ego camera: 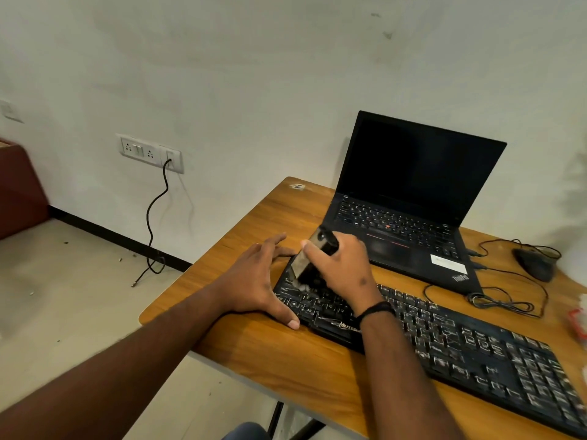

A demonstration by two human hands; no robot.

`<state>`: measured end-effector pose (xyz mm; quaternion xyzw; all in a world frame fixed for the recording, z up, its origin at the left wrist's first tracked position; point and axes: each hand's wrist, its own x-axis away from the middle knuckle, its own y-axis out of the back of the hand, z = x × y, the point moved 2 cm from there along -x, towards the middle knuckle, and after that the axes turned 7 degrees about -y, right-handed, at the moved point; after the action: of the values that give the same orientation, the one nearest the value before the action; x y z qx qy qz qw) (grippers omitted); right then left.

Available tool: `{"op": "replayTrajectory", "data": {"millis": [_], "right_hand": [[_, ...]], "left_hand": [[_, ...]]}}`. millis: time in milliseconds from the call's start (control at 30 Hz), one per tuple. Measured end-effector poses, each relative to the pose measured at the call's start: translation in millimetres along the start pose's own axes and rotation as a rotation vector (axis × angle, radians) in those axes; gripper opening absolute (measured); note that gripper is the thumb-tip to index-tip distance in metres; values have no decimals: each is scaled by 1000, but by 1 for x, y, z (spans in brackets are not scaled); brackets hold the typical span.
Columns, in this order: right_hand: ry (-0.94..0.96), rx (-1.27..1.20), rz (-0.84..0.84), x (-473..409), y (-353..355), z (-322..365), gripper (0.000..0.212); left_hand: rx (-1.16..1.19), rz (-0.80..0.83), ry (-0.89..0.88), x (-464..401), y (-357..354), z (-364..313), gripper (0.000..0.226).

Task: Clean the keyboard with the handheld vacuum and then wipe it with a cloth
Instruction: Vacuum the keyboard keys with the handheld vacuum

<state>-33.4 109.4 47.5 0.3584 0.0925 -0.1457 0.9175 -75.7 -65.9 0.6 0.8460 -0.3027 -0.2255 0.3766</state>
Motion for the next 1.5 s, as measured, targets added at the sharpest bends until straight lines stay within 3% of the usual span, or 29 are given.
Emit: {"op": "replayTrajectory", "data": {"millis": [133,400,600,867,1100,1367,1500], "right_hand": [[-120,42,-69,-2,31,-14,34],[15,-16,3,1,-17,16,35],[-81,118,-52,-1,29,-15,36],[168,135,-33,-6,-10,6,37],[-88,10,15,-8,44,-39,44],[93,1,22,-10,-11,0,40],[133,-96,117,-7,-19,5,33]], "left_hand": [[10,-16,3,0,1,-3,152],[-4,-10,34,0,-1,2,161],[8,-20,0,0,-1,-1,153],[-3,-22,19,2,0,-5,154],[5,-16,15,1,0,-3,153],[-2,8,43,1,-1,-2,162],[-38,-18,53,0,0,1,159]]}}
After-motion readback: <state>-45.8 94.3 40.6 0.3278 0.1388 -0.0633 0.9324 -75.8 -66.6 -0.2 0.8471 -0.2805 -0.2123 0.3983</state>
